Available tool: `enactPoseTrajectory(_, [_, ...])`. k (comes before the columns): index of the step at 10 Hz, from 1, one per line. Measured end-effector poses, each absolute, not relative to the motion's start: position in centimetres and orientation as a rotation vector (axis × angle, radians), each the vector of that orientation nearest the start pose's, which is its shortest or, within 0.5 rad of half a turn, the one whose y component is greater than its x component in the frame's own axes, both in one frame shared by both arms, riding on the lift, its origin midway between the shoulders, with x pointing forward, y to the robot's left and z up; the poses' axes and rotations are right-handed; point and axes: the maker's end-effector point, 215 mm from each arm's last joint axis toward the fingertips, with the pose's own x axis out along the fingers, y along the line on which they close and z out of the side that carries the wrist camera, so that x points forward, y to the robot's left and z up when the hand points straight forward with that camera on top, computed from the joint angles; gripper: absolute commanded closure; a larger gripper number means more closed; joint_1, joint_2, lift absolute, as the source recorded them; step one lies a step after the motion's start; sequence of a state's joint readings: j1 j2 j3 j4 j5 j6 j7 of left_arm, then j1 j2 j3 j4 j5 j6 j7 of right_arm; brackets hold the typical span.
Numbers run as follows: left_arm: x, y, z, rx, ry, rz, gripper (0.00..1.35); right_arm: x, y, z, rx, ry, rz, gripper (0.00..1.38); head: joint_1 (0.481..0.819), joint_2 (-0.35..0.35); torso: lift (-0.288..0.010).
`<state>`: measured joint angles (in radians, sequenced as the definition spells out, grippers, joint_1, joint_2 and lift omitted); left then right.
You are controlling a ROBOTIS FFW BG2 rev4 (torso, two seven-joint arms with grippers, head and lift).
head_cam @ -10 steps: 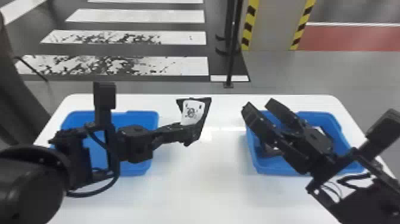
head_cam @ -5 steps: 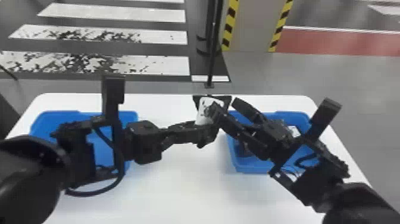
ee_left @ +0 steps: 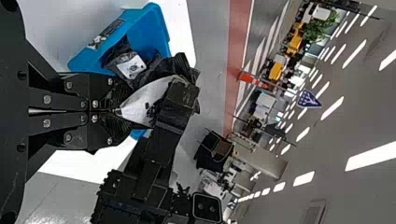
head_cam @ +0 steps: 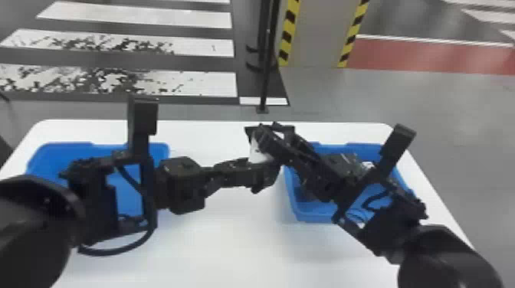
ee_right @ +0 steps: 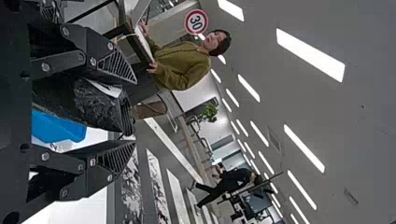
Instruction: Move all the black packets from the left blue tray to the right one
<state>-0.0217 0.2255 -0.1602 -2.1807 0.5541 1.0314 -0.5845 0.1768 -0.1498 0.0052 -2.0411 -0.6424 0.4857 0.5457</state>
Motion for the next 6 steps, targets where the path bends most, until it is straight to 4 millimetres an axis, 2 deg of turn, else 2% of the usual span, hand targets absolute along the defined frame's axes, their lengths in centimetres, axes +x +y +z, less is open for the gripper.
enactPoseTrajectory(1, [42.7,-0.6,-27.1,-0.272,0.44,-1.073,0.94,47.2,-7.6,-25.5,0.528,0.088,0.811,1.29,0.695,-0.105,-0.14])
enactPoseTrajectory(2, [42.8,-0.3,-27.5,-0.278,0.45,-1.055,0.46,46.9,-7.1,-25.3,0.549,0.086,0.823,1.29,0.695,-0.095,-0.14])
enactPoseTrajectory(3, [42.9,0.3,-28.1,-0.288,0.467,-1.033,0.12,47.0,-7.1,-24.9,0.559,0.078,0.827,1.29,0.695,-0.087,-0.14])
enactPoseTrajectory(4, [43.2,1.4,-28.8,-0.29,0.478,-0.997,0.1,47.4,-7.6,-24.6,0.564,0.068,0.821,1.29,0.695,-0.081,-0.14])
enactPoseTrajectory(5, [43.6,2.8,-29.5,-0.295,0.481,-0.959,0.14,48.1,-8.6,-24.5,0.559,0.058,0.802,1.29,0.695,-0.072,-0.14])
enactPoseTrajectory(6, [44.2,4.4,-29.8,-0.304,0.465,-0.915,0.15,49.6,-10.7,-24.8,0.546,0.051,0.76,1.28,0.695,-0.073,-0.14])
